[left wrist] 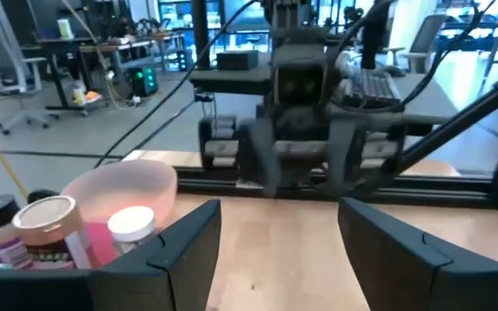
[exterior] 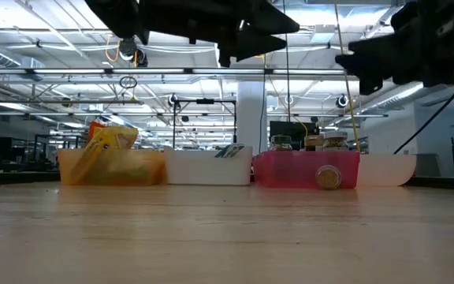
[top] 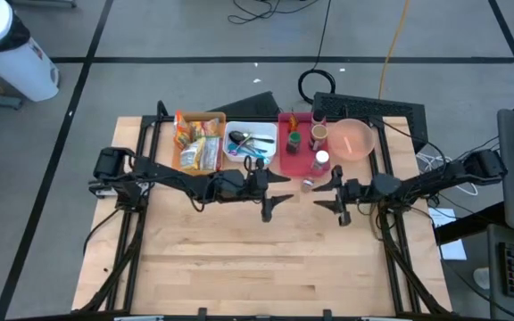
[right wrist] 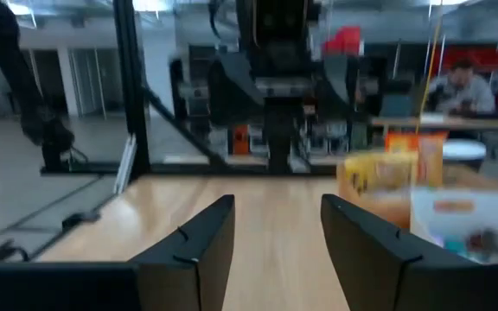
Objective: Pick & Place Food Item
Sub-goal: Put the brown seasoning bottle into the red bin
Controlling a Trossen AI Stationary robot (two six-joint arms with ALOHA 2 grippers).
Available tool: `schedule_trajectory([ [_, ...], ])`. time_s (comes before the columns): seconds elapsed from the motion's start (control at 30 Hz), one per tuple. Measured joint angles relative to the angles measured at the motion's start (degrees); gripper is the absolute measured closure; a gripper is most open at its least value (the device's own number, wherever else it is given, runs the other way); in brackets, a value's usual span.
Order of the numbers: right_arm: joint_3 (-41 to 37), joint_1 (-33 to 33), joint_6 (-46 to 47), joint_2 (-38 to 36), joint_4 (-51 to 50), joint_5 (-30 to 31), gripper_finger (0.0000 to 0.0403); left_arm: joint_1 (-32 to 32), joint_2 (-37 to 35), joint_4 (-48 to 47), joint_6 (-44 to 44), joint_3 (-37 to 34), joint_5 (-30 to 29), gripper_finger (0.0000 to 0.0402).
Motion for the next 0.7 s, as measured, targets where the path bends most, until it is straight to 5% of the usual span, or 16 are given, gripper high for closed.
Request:
schedule_trajectory([
  [0.7,-0.4,0.0,-0.2,0.2,0.2,0.0,0.0238,0.6,0.4,3.6,2.1,0.0,0.0,0.016],
])
